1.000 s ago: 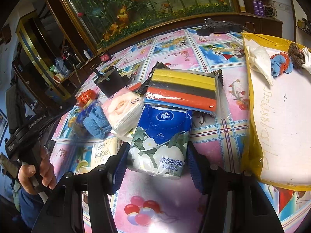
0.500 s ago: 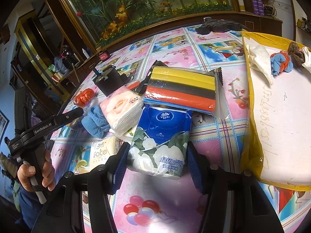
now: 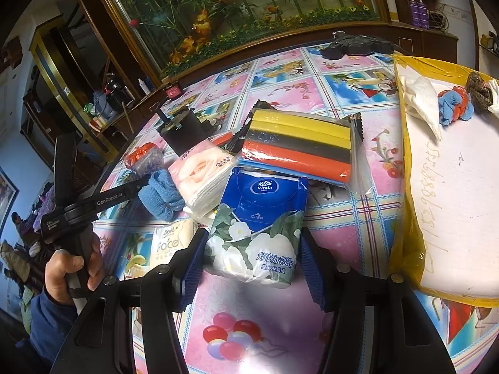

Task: Organize soft objects
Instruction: 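Grasp the blue Vinda tissue pack with the right tool while the left grasps a blue plastic bag, then carry the tissue pack and blue bag over the white box with both tools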

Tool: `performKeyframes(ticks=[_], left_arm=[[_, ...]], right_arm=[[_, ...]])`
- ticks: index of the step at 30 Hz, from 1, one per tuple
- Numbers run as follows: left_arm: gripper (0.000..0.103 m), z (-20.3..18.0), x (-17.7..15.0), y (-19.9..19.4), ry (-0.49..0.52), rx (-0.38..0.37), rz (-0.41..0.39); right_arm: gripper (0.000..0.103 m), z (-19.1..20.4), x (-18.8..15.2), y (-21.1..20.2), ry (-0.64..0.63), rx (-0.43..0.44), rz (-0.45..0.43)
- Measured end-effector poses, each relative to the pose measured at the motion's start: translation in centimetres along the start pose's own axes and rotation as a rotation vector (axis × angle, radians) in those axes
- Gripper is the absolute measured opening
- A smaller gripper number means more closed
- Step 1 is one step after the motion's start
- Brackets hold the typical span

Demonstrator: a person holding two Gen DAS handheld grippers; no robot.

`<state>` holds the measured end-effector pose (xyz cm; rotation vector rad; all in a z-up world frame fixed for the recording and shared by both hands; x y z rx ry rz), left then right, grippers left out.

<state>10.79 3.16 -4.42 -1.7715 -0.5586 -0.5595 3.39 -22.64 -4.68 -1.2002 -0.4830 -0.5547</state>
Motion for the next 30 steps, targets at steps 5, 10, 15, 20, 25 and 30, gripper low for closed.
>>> performKeyframes(ticks=[5,10,15,20,25,30], left_arm=[[0.026,0.5,0.4,-1.1,-0.044,-0.041,-0.048],[0.026,0.2,1.2,-3.2,-0.067,-0.12,-0.131],[0.026,-1.4,1.3,-4.4,-0.031,-0.158,-0.17],[0.026,-3.6,0.7,-5.3,-0.03,-0.222,-0.175],[0.026,-6.3,-0.2,-6.1,-0.01,-0.277,-0.194],[0.026,-8.3,-0.9,-6.1,0.027,-0.297,-0.187]], right_arm=[[0.056,-0.1,0.0,-0.1,0.005,0.002,-0.008],[0.056,0.0,0.1,-0.2,0.004,0.004,-0.016],[0.056,0.2,0.1,-0.5,-0.002,0.002,-0.033],[0.056,0.3,0.0,-1.0,-0.013,0.006,-0.053],[0.056,0.9,-0.1,-2.1,-0.046,0.019,-0.111],[0.056,0.8,-0.3,-2.1,-0.042,0.024,-0.109]])
Point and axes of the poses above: each gripper's, at about its wrist camera, not at the fingertips, and y roughly the way its jaws point, z to its left, x to its top, the point moved 7 cm from there along y, roughly the way its jaws point, and after that the axes turned 4 degrees about -x, right-handed, at the moved point
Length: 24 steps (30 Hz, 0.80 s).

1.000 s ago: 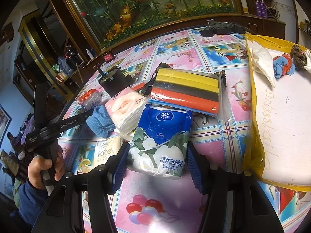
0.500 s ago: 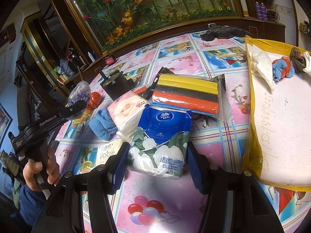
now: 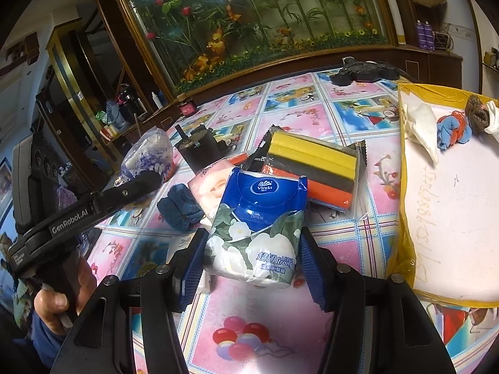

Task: Organize soft objects
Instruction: 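Carry the tissue pack and blue bag over the white box with both tools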

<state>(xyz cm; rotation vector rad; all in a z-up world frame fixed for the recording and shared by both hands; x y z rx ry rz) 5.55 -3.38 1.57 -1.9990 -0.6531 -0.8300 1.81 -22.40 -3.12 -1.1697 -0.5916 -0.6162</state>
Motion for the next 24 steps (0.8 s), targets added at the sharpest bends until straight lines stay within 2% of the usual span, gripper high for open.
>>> performKeyframes(ticks=[12,17,19,24], left_arm=[[0.026,-1.1,-0.6,0.0,0.005,-0.018,-0.001],[0.026,-2.1,-1.1,0.2,0.01,-0.028,0.011],[0.026,-2.8,-1.0,0.3,0.016,-0.035,0.018],[0.026,-5.8,-0.2,0.4,0.068,-0.057,0.019]], right_arm=[[0.056,-0.3,-0.1,-1.0,0.008,-0.007,-0.039],[0.056,-1.1,-0.5,-1.4,0.018,-0.032,-0.02],[0.056,-1.7,-0.4,-2.4,0.026,-0.038,-0.025],[0.057,-3.9,0.7,-6.1,0.069,-0.042,-0.103]])
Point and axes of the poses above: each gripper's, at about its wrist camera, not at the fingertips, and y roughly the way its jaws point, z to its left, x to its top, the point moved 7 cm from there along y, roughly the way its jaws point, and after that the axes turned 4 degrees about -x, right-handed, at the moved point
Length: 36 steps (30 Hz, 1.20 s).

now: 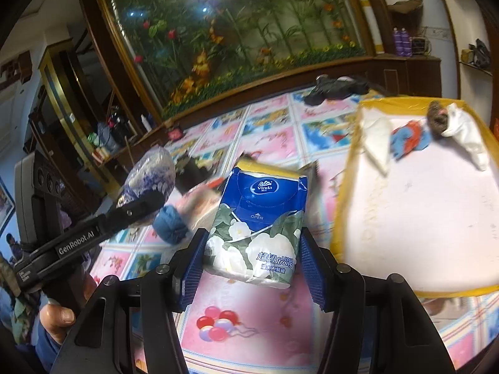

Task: Organize soft objects
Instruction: 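Carry the tissue pack and blue bag over the white box with both tools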

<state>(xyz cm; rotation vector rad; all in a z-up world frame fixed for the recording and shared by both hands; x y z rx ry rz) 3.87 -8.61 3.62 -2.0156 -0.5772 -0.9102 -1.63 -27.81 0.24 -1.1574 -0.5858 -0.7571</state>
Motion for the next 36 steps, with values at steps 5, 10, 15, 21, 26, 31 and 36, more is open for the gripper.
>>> performKeyframes(ticks=[5,10,15,21,26,31,36], left_arm=[[0.026,-4.0,0.5,1.8,0.038,-0.065,0.045],[0.026,-8.8,0.5,5.2,0.065,-0.136,0.123],[0.026,-13.3,0.2,9.6,0.05,-0.209,0.222],[0.026,-17.2,0.0,13.2,0.055,-0.233,0.285],[0.026,-19.5,-0.3,15.5,0.082,-0.223,0.329],[0.026,-20.0,-1.1,18.2,0.108,-0.165,0.39],[0.026,-19.8,-1.9,20.4,0.106,-0.115,0.461]], right_arm=[[0.057,-4.0,1.6,-3.2,0.059,-0.047,-0.07],[0.057,-8.7,3.0,-5.7,0.1,-0.147,-0.1],[0.057,-11.6,4.0,-6.4,0.121,-0.215,-0.055],[0.057,-13.6,5.8,-6.9,0.152,-0.259,-0.009],[0.057,-15.2,7.1,-6.3,0.16,-0.297,0.046],[0.057,-17.1,8.6,-3.9,0.177,-0.31,0.127],[0.057,-19.3,10.6,-1.6,0.204,-0.295,0.192]])
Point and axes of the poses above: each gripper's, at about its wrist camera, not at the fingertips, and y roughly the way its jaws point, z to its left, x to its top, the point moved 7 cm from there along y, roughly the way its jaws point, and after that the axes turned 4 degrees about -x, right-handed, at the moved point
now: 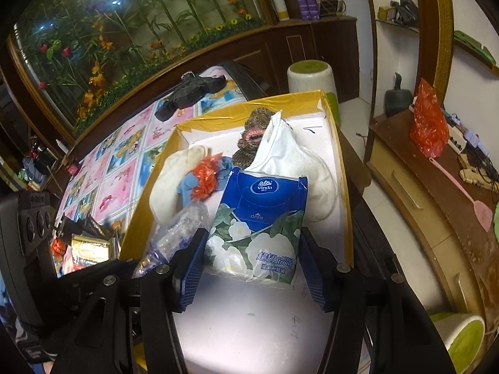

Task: Organize soft objects
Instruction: 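Carry the tissue pack and blue bag over the white box with both tools, then open both tools to drop the tissue pack and bag into the box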

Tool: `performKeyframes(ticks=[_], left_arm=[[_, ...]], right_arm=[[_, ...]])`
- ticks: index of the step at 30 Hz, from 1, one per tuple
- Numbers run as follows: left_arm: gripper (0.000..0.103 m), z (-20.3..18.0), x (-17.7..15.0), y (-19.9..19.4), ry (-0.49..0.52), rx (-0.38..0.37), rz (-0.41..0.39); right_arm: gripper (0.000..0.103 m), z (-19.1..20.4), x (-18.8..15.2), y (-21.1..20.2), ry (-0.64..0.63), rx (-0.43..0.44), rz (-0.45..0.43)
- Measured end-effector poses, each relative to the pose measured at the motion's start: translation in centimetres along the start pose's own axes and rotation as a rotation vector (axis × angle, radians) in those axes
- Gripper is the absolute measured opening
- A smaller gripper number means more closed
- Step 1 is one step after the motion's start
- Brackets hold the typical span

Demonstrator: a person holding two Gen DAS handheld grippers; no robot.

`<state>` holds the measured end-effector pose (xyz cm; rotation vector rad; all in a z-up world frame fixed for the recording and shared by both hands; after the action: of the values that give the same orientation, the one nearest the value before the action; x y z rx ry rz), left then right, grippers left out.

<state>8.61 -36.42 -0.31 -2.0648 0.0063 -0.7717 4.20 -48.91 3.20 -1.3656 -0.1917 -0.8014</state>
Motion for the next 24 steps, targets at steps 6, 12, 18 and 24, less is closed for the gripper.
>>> performKeyframes(ticks=[6,12,18,24], left_arm=[[0.026,0.2,0.1,1.2,-0.028,0.02,0.022],[0.029,0.0,-0.3,1.8,-0.023,0.038,0.042],[0.051,-0.2,-0.5,1.5,-0.003,0.037,0.044],[0.057,-0.2,-0.4,-0.1,0.002,0.039,0.002]], right_arm=[[0.057,-1.6,2.2,2.3,0.051,0.027,0.054],[0.058,-1.4,2.9,3.4,0.051,-0.008,0.057],[0.063,-0.5,2.2,2.8,0.045,-0.013,0.032],[0.069,0.2,1.2,-1.4,0.036,-0.006,-0.085]])
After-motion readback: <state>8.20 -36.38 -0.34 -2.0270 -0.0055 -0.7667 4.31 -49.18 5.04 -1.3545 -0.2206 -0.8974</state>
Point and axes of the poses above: each gripper's, at about its wrist camera, not at the fingertips, and y roughly the way its jaws point, z to its left, x to its top, the point moved 7 cm from there along y, roughly the way its jaws point, and after that the axes turned 4 degrees about -x, right-handed, at the moved point
